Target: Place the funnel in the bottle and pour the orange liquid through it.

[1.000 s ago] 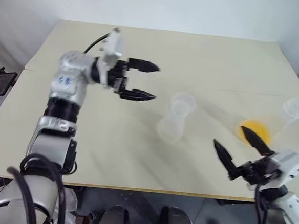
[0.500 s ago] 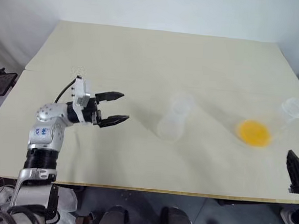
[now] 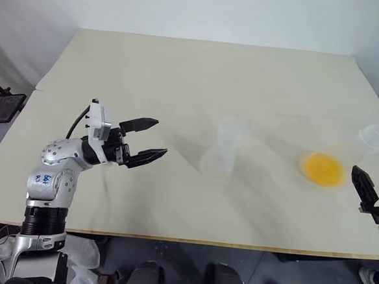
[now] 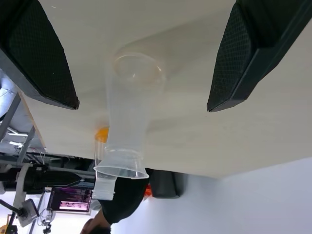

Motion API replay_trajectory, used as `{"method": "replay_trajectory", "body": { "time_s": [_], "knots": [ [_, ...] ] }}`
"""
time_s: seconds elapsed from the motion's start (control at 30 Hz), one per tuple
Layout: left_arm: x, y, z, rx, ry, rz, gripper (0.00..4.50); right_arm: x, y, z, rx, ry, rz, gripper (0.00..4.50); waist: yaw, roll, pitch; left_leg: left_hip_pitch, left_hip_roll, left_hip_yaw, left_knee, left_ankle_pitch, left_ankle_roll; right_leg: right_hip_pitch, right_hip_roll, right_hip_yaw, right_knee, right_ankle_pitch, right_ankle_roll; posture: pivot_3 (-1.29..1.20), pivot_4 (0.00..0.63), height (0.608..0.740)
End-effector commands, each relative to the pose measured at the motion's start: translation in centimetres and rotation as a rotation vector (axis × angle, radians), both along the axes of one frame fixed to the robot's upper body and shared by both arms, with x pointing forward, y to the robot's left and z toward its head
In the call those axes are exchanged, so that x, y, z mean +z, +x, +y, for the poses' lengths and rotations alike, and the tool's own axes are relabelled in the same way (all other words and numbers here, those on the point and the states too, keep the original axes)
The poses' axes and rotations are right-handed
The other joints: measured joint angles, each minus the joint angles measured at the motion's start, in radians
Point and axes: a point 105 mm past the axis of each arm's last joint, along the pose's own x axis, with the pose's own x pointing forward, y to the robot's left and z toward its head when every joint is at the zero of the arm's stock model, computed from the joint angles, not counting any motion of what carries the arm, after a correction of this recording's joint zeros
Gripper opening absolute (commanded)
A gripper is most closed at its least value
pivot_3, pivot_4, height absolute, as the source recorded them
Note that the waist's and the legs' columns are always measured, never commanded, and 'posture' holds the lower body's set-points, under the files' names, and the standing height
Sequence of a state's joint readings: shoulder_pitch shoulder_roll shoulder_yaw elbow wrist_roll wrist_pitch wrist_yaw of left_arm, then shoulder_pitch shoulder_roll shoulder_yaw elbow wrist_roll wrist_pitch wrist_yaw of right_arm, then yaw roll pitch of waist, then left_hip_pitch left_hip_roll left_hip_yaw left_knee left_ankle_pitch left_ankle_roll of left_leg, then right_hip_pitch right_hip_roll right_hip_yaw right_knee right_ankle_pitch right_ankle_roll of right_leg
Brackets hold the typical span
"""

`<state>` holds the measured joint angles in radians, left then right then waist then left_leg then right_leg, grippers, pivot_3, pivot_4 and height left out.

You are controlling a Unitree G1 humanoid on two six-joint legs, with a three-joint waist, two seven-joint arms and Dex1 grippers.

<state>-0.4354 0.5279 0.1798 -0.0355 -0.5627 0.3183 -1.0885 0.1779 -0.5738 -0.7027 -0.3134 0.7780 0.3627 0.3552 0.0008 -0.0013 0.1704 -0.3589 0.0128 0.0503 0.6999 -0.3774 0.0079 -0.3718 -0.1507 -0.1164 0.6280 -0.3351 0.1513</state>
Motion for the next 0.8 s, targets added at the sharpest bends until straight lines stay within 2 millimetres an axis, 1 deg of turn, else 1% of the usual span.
{"method": "replay_trajectory", "body": {
  "time_s": [0.03,0.2,0.43,0.6,0.8],
  "knots": [
    [1.2,-0.8,-0.1,-0.006,-0.006,-0.047,4.46,0.9,1.6,0.0,0.025,-0.009,-0.020,4.50,-0.002,0.000,0.000,0.000,0.000,0.000,0.000,0.000,0.000,0.000,0.000,0.000,0.000,0.000,0.000,0.00,0.150,0.740],
    [1.4,-1.1,-0.4,-0.003,-0.012,-0.053,4.46,1.3,3.1,-0.8,-0.001,0.006,-0.054,4.50,-0.003,0.001,0.000,0.000,0.001,0.001,0.000,0.000,0.000,-0.001,0.001,0.000,0.000,0.000,0.000,0.00,0.150,0.740],
    [1.6,-1.1,-0.6,0.005,-0.022,-0.067,4.46,1.6,5.0,0.3,0.074,0.020,-0.074,4.50,-0.003,0.001,0.000,0.000,0.001,0.001,0.000,0.000,0.000,-0.001,0.000,0.000,0.000,0.000,0.000,0.00,0.150,0.740],
    [1.7,-1.1,-0.8,0.003,-0.023,-0.075,4.46,1.8,6.2,-0.1,0.064,0.009,-0.084,4.50,-0.004,0.001,0.000,0.000,0.001,0.001,-0.001,0.000,0.000,-0.001,0.001,0.000,0.000,0.000,0.000,0.00,0.150,0.740],
    [1.9,-1.2,-1.2,-0.014,-0.031,-0.085,4.46,2.4,7.4,-0.2,0.061,0.021,-0.119,4.50,-0.005,0.001,0.000,0.000,0.001,0.002,-0.001,0.000,0.000,-0.001,0.001,0.000,0.000,0.000,0.000,0.00,0.150,0.740]
  ]
}}
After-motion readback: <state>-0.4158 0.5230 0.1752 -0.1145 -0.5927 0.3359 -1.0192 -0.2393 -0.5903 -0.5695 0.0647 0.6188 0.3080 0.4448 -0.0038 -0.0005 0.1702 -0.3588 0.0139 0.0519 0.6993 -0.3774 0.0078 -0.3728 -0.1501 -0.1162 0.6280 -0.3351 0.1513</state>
